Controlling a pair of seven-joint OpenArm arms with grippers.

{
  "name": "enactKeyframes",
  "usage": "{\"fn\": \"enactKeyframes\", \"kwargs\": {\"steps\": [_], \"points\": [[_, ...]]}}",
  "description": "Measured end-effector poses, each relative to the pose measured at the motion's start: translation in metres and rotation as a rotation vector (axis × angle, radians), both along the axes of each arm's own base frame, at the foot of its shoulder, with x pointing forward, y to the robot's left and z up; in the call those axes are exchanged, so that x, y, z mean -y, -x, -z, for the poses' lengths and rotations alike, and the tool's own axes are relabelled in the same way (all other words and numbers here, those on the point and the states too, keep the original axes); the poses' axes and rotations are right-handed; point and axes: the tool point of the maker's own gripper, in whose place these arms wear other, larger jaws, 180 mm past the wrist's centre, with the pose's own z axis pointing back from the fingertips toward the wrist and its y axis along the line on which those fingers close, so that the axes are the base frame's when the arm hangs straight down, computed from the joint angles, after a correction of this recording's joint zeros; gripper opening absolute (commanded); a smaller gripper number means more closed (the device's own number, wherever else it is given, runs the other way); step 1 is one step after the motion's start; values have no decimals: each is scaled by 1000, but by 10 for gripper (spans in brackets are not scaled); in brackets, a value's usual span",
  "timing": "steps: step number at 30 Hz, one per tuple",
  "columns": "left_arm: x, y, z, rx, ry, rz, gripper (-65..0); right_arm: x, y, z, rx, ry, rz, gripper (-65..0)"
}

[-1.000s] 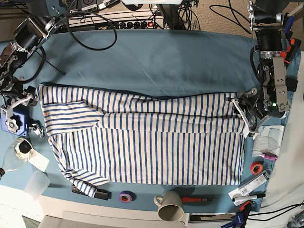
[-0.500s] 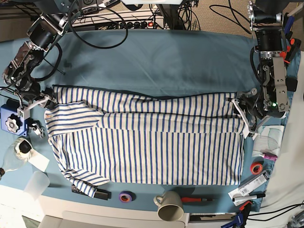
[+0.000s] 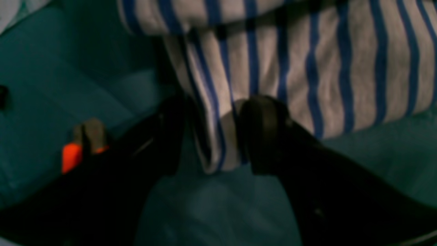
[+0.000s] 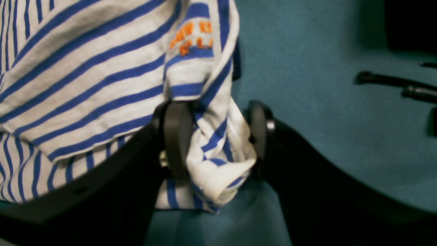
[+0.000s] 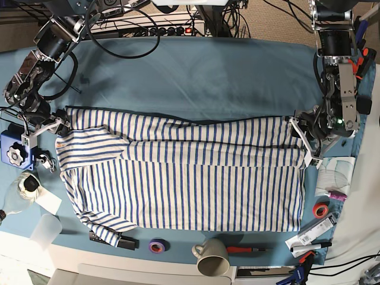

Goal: Fold the T-shirt properly
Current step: 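Regrasp the folded edge corners with both grippers, then drag the folded shirt back toward the robot with both grippers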

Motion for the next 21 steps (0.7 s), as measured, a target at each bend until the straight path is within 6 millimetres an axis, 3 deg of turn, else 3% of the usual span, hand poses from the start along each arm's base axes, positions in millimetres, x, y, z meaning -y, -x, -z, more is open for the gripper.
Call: {"fn": "enactKeyframes", "kwargs": {"steps": [7,10,13,15,19,21], "points": [[0,-5,5,17,26,-73,-347,0,0,0,-1,0,0,-388],[0,-12,13,29,59,-97,-411,0,0,0,-1,0,0,-388],[-3,-16,19,28,75,-118,-546,0,0,0,-1,0,0,-396],[-4,-16,20,20,82,-123,-650,0,0,0,-2,1,1,-459],[-3,-14,20,-11,79,-119,-650,-3,1,0,-2,-26,0,-646],[-3,-13,19,-41,77,-115,-650,-3,0,-3,11,-46,-1,-650]]}}
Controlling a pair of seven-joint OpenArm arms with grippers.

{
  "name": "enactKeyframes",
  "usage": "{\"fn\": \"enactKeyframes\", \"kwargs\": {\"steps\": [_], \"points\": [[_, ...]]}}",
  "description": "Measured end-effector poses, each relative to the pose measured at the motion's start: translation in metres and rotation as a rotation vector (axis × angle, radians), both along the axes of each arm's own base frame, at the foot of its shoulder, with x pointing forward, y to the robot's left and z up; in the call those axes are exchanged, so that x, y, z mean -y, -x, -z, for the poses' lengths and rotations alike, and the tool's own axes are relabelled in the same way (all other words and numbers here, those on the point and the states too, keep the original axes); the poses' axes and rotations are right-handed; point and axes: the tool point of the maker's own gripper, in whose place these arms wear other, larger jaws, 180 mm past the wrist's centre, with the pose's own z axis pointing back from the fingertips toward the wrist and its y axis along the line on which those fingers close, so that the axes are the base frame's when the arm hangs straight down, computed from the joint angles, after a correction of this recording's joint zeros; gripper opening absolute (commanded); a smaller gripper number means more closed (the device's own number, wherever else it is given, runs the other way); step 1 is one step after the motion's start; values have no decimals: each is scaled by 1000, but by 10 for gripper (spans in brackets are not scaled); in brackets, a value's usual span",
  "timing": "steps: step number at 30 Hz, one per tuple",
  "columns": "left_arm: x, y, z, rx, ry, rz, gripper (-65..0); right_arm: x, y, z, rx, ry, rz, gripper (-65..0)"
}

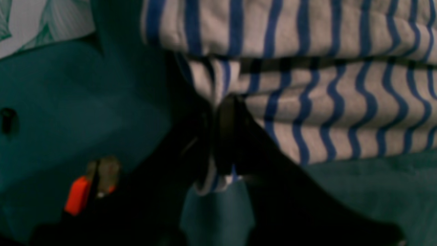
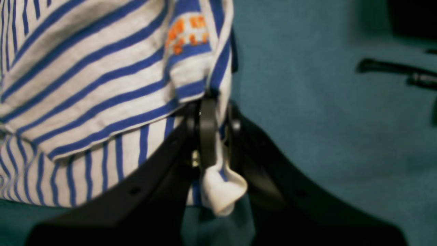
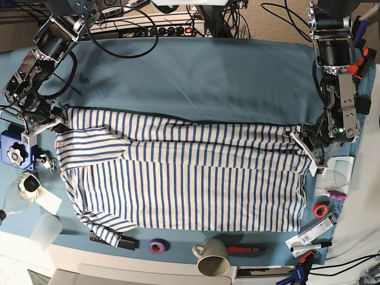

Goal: Fold the T-shirt properly
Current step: 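Drag the folded shirt back toward the robot with both grippers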

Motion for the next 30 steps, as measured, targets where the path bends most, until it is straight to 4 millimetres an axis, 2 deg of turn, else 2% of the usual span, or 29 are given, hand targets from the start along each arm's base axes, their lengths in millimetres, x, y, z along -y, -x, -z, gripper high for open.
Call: {"fn": "enactKeyframes", "kwargs": {"steps": [5,9,13,16,19,25,30], "points": [[3,6,-8,-37,-33,23,-650,2,3,-10,5,-53,-12,-650],[6,15,-15,-52,-56,46,-650,3,0,-32,34,-57,-47,-650],[9,13,-24,-29,-69,65,-650,6,-5,-57,72,-5,-74,-650],[6,13,-25,-30,-77,64,-650,8,-5,-65,72,23,-86,-650],[-4,17,-24,-37,-96,65,-650,6,-2,-62,53,20,-91,-650],[-40,31,-24,-73,-166,58,-650,1,4,-57,28,-4,-106,-650],[-45,40,-22,-92,-158,63,-650,-1,19,-45,-19,-12,-116,-650]]}}
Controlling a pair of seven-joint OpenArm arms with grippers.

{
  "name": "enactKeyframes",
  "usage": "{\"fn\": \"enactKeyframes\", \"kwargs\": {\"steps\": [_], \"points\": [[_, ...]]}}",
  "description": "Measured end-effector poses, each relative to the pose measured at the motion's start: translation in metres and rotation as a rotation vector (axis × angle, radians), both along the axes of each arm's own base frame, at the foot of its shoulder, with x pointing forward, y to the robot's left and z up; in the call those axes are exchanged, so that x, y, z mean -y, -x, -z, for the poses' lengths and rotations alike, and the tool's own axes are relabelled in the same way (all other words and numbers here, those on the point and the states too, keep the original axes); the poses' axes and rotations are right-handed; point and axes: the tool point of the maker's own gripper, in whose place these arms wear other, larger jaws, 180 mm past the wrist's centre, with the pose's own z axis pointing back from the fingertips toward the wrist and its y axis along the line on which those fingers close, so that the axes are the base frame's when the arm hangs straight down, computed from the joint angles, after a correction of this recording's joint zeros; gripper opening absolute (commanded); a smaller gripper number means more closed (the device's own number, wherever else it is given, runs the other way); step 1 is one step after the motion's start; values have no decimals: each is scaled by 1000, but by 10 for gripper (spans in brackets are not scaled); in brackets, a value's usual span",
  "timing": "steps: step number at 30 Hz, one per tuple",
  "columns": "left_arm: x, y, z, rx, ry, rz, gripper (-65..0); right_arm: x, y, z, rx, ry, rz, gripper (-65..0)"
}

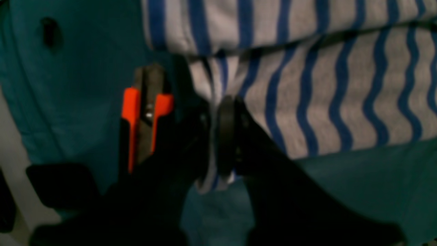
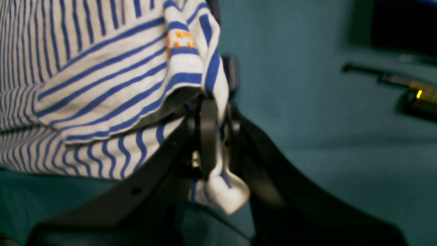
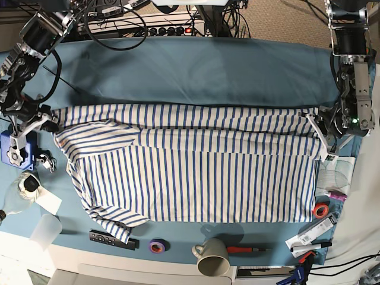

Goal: Fold the T-shirt properly
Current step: 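Drag the folded shirt back toward the robot with both grippers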

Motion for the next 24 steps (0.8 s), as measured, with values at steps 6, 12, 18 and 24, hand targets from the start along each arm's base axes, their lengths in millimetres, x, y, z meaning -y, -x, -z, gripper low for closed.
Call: {"fn": "enactKeyframes", "kwargs": {"steps": [6,12,18,24], "points": [[5,13,-1,3,-20,27,-650,-3,18,-8,-2,77,-38,-650],[11,42,0,-7,-61,76,-650,-1,46,0,-61,136,-53,-650],[3,53,-15,50,-57,42,-650,21,60,-16,-8,133,42,-650],[-28,55,-39,141,-9,-64,-650,36,80,-18,-14,124,104,-650]]}}
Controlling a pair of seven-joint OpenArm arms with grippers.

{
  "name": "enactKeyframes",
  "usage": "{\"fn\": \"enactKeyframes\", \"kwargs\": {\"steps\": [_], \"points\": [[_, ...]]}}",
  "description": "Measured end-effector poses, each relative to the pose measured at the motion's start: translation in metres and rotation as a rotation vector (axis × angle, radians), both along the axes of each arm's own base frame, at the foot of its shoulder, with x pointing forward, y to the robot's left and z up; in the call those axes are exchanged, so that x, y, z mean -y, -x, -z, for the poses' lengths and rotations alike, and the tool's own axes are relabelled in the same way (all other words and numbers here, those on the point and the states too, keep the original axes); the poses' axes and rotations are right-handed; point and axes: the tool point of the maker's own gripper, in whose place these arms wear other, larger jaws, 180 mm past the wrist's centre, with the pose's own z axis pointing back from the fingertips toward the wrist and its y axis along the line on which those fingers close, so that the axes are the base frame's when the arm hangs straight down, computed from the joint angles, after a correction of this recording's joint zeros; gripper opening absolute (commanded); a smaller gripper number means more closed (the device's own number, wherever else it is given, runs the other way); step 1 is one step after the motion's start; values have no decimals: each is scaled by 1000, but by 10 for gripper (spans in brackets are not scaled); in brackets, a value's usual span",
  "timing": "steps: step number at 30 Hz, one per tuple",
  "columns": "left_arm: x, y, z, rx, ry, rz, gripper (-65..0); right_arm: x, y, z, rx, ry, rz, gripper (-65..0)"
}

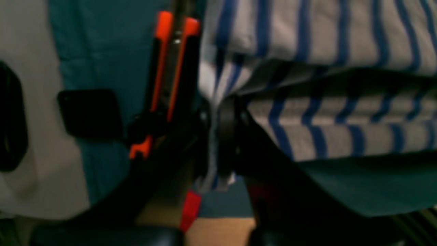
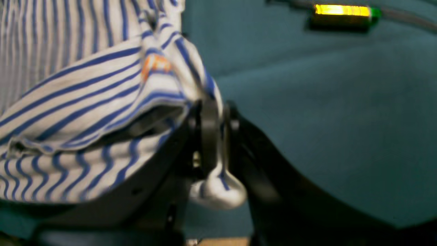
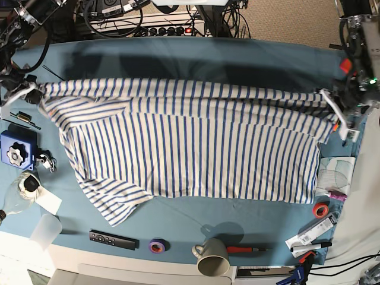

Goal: Fold the T-shirt properly
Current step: 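Drag the folded shirt back toward the robot with both grippers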

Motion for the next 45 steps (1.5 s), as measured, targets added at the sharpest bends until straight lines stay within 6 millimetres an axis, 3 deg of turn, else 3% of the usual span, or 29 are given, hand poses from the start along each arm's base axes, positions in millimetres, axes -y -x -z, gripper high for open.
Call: {"fn": "enactKeyframes", "kwargs": {"steps": [7,15,19,22,24,28,38,45], "points": [[-3,35,10,-58,85,-6,-650,-3,27,15,-79,-19,-6,-650],[-3,49,18,-96,87,-7,-650,-4,28,16,-84,-21,-7,-650],[-3,49,18,-96,87,-7,-650,-5,28,16,-84,-8,-37,-632],[-4,49,18,-98,74,5,-650,-3,29,16,-94,13,-49,-503],[-7,50,18,-101,57,15,-585,0,30,15,-91,16,-45,-452],[-7,50,17,-102,52,22,-487,-1,29,15,-91,16,-45,-449],[-9,49,17,-96,44,22,-484,-3,26,13,-72,0,-47,-450],[-4,5,-14,124,49,42,-484,-14,-1,-9,93,-60,-69,-450]]}}
